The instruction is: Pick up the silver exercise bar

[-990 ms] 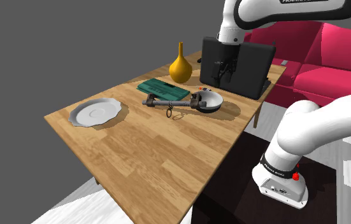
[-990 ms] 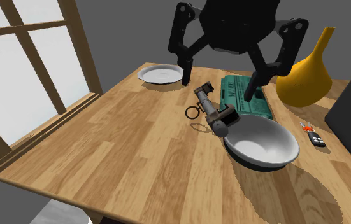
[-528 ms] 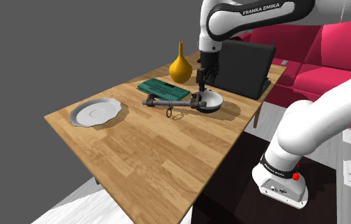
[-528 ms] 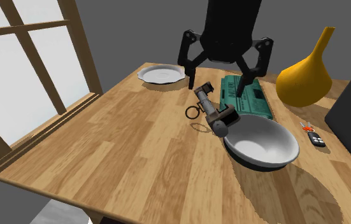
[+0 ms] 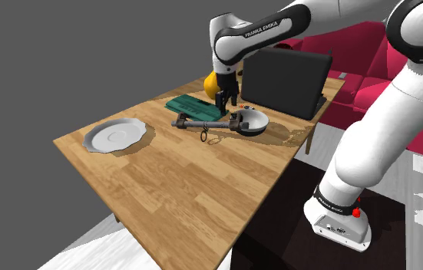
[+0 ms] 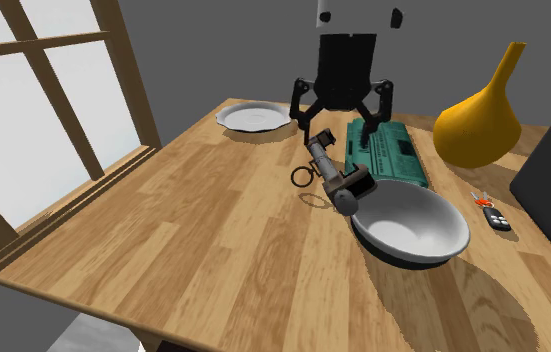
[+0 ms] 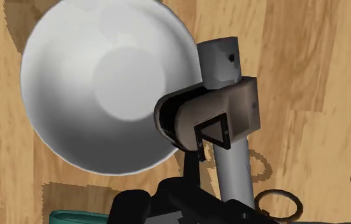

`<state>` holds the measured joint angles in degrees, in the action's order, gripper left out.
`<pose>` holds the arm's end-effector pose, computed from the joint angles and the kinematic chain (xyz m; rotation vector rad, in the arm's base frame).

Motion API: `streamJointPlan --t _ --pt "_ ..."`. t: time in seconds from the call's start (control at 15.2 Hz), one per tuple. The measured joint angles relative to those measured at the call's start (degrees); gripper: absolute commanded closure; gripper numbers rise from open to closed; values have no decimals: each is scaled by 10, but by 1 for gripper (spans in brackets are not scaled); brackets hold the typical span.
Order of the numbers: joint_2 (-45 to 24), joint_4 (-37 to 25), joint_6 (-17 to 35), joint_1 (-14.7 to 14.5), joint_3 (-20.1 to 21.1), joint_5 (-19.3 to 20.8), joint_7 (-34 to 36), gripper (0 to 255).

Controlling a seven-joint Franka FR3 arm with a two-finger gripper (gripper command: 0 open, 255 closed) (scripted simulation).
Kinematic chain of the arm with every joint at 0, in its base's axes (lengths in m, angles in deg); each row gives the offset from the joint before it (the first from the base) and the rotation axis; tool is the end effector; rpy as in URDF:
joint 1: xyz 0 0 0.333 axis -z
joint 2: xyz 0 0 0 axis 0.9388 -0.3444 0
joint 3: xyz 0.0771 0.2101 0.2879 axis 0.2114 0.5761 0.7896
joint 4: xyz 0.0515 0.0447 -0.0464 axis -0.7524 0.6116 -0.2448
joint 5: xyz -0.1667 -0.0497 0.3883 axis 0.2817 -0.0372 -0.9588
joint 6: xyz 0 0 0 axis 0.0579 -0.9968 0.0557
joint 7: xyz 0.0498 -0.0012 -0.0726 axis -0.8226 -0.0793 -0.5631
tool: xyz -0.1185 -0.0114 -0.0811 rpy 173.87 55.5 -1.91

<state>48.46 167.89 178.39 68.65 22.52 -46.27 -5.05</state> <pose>0.5007 -0.0023 0.4643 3.1087 0.1524 -0.1845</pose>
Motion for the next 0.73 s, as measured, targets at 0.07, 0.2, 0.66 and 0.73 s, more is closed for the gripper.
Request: streamJointPlan --t 0.07,0.2,0.66,0.73 --pt "-21 -13 5 -2 2 5 -2 0" --pt "-74 -51 12 -5 7 16 -6 0" --pt "-247 -200 10 -20 18 59 -17 0" --pt "-270 -220 8 -23 19 65 -19 0"
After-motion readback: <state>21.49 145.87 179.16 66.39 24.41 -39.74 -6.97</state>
